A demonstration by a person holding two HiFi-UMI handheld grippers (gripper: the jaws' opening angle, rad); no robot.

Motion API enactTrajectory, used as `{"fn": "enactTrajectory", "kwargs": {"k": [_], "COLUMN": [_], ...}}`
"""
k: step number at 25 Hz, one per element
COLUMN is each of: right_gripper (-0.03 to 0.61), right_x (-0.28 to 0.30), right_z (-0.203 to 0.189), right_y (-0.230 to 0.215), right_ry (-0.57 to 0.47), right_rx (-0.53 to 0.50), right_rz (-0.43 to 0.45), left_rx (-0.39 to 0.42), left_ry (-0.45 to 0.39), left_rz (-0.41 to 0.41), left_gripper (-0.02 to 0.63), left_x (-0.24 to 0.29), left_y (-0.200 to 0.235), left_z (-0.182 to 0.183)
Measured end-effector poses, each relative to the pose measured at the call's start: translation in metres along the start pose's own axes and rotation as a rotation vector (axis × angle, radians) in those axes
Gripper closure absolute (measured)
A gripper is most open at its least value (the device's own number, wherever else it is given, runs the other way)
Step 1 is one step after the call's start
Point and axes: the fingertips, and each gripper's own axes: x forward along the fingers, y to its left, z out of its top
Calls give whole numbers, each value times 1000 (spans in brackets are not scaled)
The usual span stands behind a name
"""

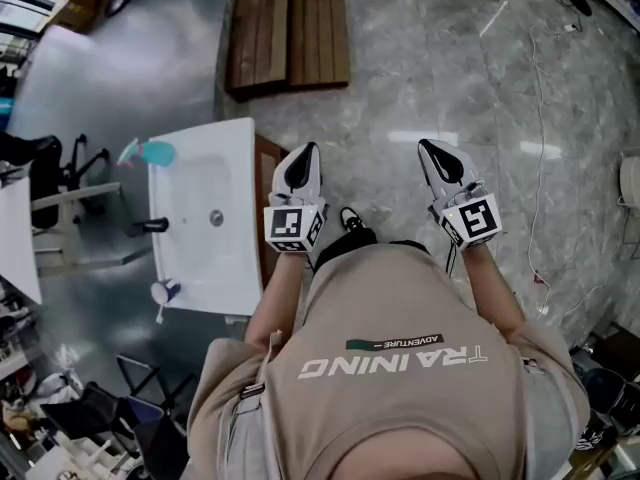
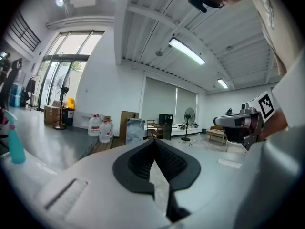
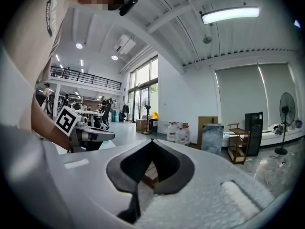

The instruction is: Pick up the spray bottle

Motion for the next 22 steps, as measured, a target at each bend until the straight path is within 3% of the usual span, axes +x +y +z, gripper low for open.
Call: {"fn": "enactTrajectory", "kwargs": {"k": [5,9,12,14,18,22], "right_gripper": [577,577,577,575,577,577], "right_x": [44,65,84,96,131,188], "right_z": [23,15,6,2,0,8], "right_y": [2,8,13,15,11,3], "right_ry": [-35,-8,12,26,32,9], "right_rx": [-90,-63,-38,-16,13,-2], "right_rz": [22,71,106,142,242,384], "left_rx": [-14,-41,-131,-151,-118,-138], "left_ry": [-21,-32,-36,-41,-36,-33], "left_rz": [30,66,96,127,213,368], "left_gripper": [597,597,597,597,597,597], "left_x": [19,15,11,10,15,19], "left_y": [36,50,65,74,93,126], "left_z": [11,15,17,20,23,25]}}
